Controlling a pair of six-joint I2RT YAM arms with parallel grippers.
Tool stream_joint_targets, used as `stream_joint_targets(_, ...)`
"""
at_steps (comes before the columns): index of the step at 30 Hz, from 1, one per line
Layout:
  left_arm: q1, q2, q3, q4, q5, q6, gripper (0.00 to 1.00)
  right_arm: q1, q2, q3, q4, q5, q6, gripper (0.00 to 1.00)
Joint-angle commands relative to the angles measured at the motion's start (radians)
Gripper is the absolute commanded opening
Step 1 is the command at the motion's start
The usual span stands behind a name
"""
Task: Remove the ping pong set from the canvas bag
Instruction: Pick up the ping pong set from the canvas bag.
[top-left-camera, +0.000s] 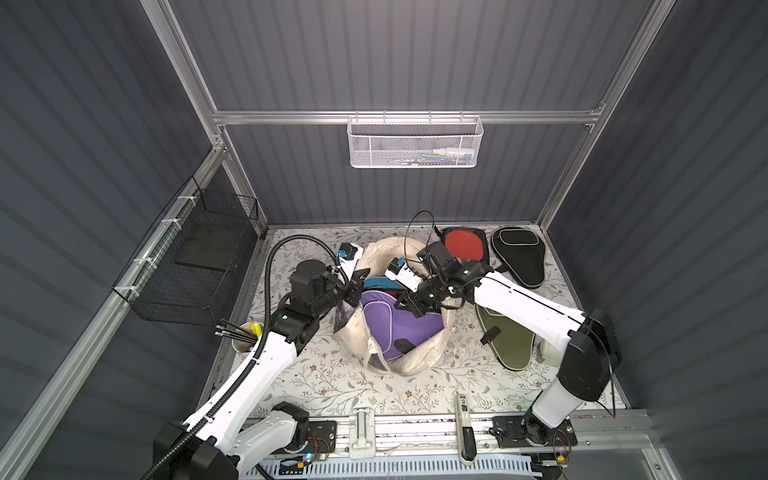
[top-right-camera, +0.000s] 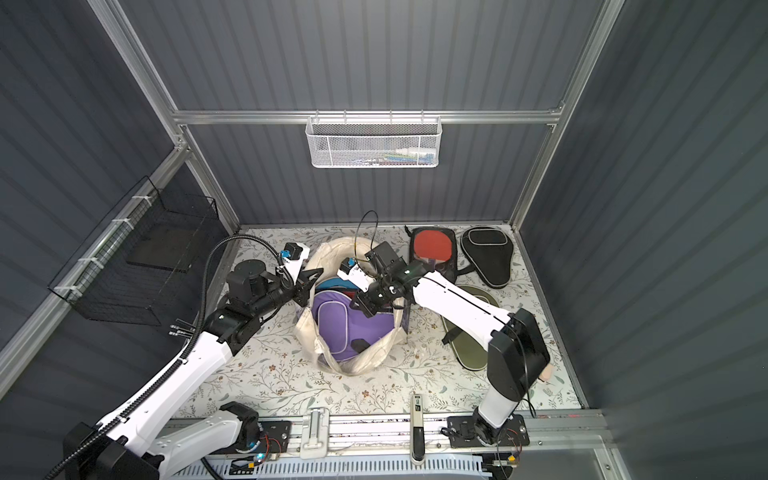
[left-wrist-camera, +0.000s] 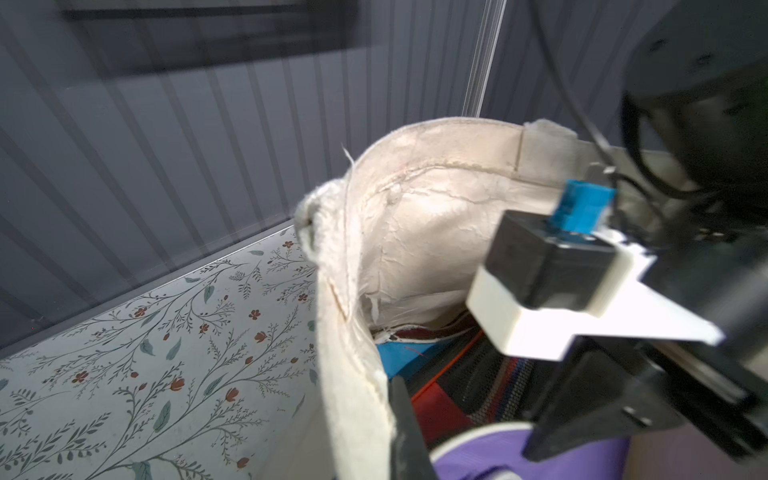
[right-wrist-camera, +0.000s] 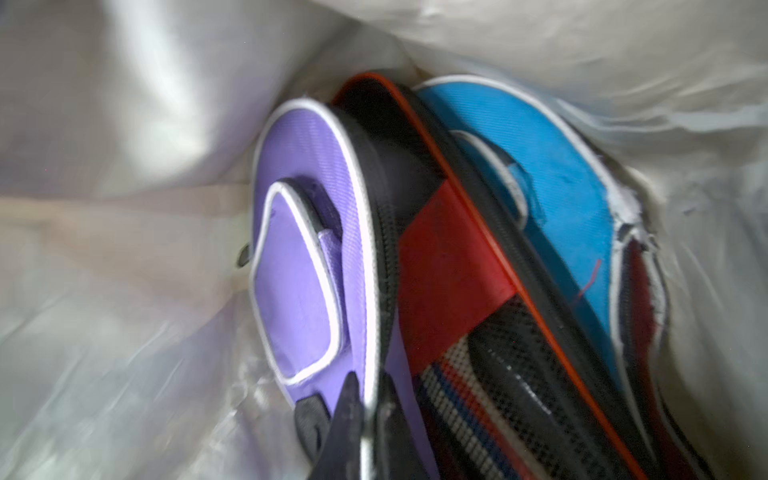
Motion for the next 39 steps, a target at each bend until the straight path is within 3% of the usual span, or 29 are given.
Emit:
stream_joint_targets(1,0.001,0.011,0.043,-0.024,-0.074,0.018,0.0,0.036,-0.088,-0.054,-0.058,-0.018,0.076,0.0)
stream_joint_targets(7,0.0,0.001,0.04,-0.02,-0.098,0.016,0.0,0.039,-0.185,-0.032,-0.046,0.151,0.126,0.0)
stream_joint_targets(14,0.001,-0.036,0.043,-0.04,-0.145,0.042,0.0,0.039,-0.183,0.135,-0.128,0.337,0.132,0.0)
stream_joint_targets(29,0.001,-0.031,0.059,-0.034,-0.15,0.064,0.0,0.032,-0.188,0.389,-0.218,0.481,0.103,0.0)
stream_joint_targets(39,0.001,-0.026,0.065,-0.033,-0.15,0.073,0.0,0.011,-0.192,0.489,-0.231,0.466,0.087,0.0)
